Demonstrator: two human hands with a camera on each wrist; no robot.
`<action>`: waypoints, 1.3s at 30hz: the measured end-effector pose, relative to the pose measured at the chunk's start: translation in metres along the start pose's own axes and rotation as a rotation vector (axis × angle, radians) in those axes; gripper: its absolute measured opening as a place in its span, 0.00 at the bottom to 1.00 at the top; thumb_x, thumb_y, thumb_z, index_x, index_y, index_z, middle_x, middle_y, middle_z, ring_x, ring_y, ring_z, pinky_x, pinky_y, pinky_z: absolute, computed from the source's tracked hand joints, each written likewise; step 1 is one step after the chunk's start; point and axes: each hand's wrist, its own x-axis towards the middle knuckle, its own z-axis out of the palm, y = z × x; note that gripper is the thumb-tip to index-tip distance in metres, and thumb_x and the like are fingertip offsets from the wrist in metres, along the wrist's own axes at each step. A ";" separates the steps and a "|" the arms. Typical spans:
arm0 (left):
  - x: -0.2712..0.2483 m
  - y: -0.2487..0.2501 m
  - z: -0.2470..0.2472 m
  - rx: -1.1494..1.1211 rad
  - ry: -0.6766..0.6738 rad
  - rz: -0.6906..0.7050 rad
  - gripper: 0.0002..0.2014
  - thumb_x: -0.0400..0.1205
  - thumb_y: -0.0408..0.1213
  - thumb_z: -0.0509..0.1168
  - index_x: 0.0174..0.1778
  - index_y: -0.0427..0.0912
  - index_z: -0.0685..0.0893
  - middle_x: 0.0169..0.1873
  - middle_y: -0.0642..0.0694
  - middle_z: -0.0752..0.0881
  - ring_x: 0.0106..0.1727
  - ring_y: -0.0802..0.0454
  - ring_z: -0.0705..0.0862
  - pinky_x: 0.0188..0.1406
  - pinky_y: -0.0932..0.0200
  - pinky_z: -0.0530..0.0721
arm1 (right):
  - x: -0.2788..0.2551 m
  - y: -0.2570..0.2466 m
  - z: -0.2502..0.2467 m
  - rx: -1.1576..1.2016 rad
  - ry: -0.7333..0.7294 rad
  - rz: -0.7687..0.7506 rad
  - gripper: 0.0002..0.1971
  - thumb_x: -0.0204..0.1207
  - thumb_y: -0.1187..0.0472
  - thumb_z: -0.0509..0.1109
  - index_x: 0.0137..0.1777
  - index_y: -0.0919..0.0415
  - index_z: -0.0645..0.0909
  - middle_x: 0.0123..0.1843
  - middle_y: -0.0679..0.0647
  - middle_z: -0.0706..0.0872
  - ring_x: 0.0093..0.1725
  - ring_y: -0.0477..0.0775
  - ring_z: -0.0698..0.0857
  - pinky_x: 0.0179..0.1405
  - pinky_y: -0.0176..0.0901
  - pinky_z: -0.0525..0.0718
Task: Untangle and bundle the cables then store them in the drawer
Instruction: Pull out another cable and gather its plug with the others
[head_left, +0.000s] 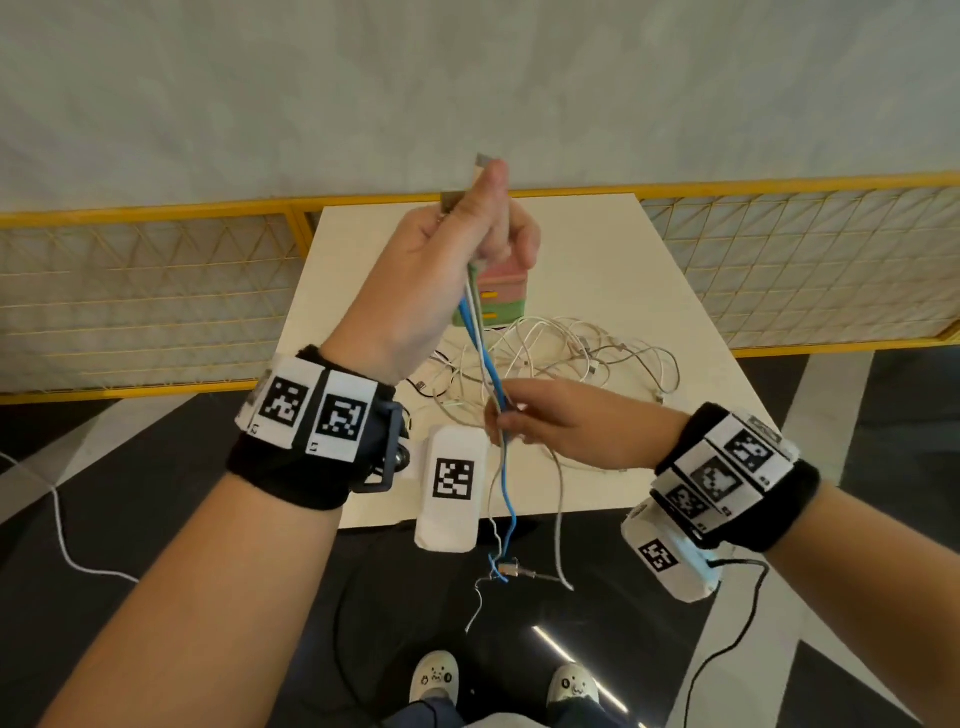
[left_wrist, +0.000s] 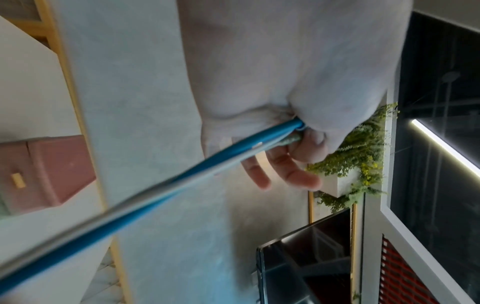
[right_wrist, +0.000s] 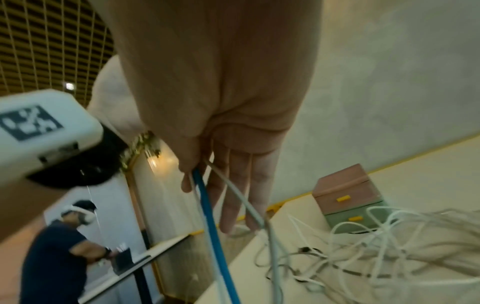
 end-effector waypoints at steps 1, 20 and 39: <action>-0.001 0.003 -0.003 -0.041 0.017 0.011 0.25 0.88 0.48 0.48 0.22 0.48 0.68 0.31 0.52 0.83 0.49 0.45 0.81 0.65 0.46 0.77 | -0.003 0.009 0.003 -0.074 -0.026 0.037 0.06 0.85 0.62 0.58 0.55 0.58 0.77 0.50 0.50 0.84 0.48 0.42 0.83 0.49 0.33 0.78; -0.021 -0.001 0.018 0.263 -0.051 -0.135 0.23 0.90 0.44 0.51 0.31 0.37 0.70 0.36 0.43 0.83 0.35 0.57 0.81 0.26 0.77 0.73 | 0.009 -0.041 0.004 0.576 0.288 -0.126 0.12 0.87 0.63 0.49 0.42 0.59 0.69 0.30 0.55 0.65 0.24 0.50 0.65 0.21 0.47 0.68; -0.023 -0.010 0.010 0.094 -0.029 -0.142 0.20 0.92 0.36 0.47 0.55 0.33 0.84 0.47 0.46 0.91 0.22 0.64 0.78 0.19 0.66 0.69 | 0.008 -0.030 0.010 0.762 0.344 -0.163 0.12 0.85 0.60 0.50 0.50 0.65 0.73 0.29 0.52 0.69 0.25 0.52 0.68 0.28 0.46 0.67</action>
